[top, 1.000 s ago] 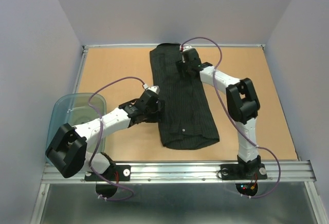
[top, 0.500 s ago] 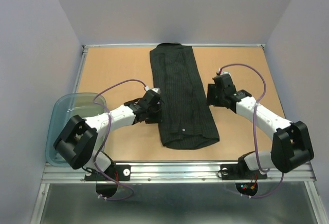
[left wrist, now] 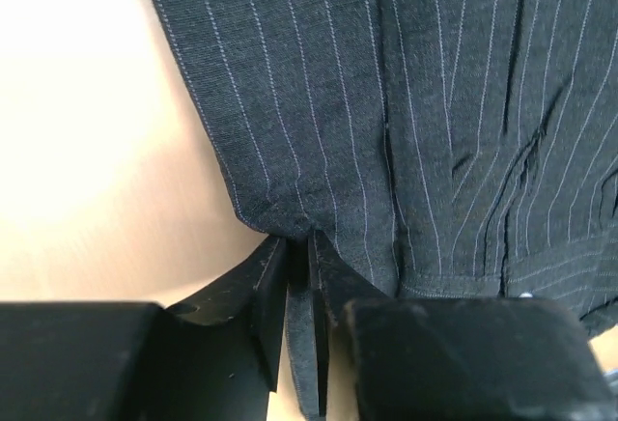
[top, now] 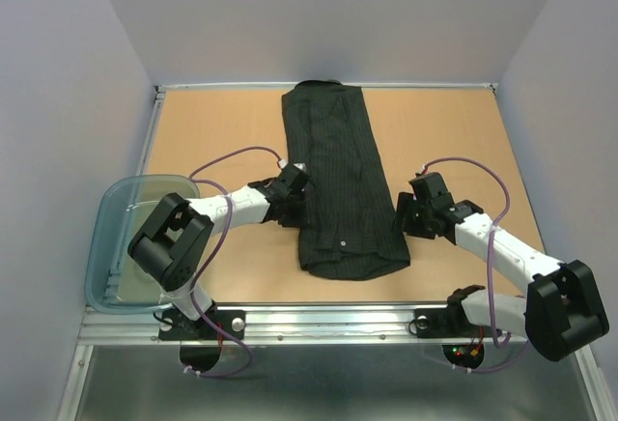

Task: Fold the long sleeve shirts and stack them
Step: Fold the shirt

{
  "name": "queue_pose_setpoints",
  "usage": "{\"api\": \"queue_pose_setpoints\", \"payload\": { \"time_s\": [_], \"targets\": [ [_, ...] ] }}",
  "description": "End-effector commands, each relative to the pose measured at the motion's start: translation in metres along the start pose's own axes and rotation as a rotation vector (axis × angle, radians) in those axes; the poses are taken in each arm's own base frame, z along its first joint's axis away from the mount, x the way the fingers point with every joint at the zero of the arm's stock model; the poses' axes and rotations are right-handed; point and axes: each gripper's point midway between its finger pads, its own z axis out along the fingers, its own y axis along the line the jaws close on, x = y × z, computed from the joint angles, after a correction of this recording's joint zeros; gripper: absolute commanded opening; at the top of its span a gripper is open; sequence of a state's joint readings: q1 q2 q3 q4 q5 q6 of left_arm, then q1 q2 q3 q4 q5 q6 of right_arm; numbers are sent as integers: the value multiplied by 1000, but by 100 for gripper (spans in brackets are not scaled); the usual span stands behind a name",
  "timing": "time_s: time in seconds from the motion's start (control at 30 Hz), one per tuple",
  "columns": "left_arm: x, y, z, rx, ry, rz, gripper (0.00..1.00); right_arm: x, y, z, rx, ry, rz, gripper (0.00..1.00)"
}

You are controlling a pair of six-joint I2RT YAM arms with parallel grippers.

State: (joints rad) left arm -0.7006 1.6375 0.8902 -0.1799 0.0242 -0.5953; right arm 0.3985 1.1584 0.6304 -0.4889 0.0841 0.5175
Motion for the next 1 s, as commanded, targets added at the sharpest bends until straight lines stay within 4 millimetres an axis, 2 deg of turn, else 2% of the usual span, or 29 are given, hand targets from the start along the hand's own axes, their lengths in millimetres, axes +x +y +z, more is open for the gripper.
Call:
{"api": "queue_pose_setpoints", "payload": {
  "time_s": [0.0, 0.07, 0.13, 0.27, 0.3, 0.37, 0.4, 0.5, 0.63, 0.7, 0.8, 0.97],
  "targets": [
    [-3, 29, 1, -114, -6, 17, 26, 8, 9, -2, -58, 19, 40, 62],
    [-6, 29, -3, -116, -19, 18, 28, 9, 9, -3, -60, 22, 48, 62],
    [-8, 28, -13, -108, -33, 18, 35, 13, 11, -4, -66, 40, 61, 62],
    [-7, 32, -31, -113, -41, 16, 58, 23, 19, -7, -114, 90, 93, 63],
    [-5, 28, -38, -87, -43, 10, 68, 24, 19, -7, -114, 91, 102, 63],
    [6, 25, -42, -46, -19, -12, 74, 24, 17, -8, -103, 84, 112, 63],
    [11, 16, -50, 18, -4, -25, 77, 23, 16, -8, -94, 81, 120, 63],
    [30, 7, -56, 110, 35, -53, 77, 26, 8, -6, -48, 85, 132, 63],
    [57, 7, -55, 167, 113, -72, 77, 34, 4, -2, -25, 119, 157, 63],
    [63, -3, -55, 224, 138, -72, 77, 38, 4, -1, -25, 136, 166, 63],
    [72, -8, -52, 248, 164, -63, 77, 41, 2, -1, -16, 136, 176, 63],
    [89, -8, -46, 266, 225, -60, 77, 45, 0, 0, -9, 145, 185, 63]
  ]
}}
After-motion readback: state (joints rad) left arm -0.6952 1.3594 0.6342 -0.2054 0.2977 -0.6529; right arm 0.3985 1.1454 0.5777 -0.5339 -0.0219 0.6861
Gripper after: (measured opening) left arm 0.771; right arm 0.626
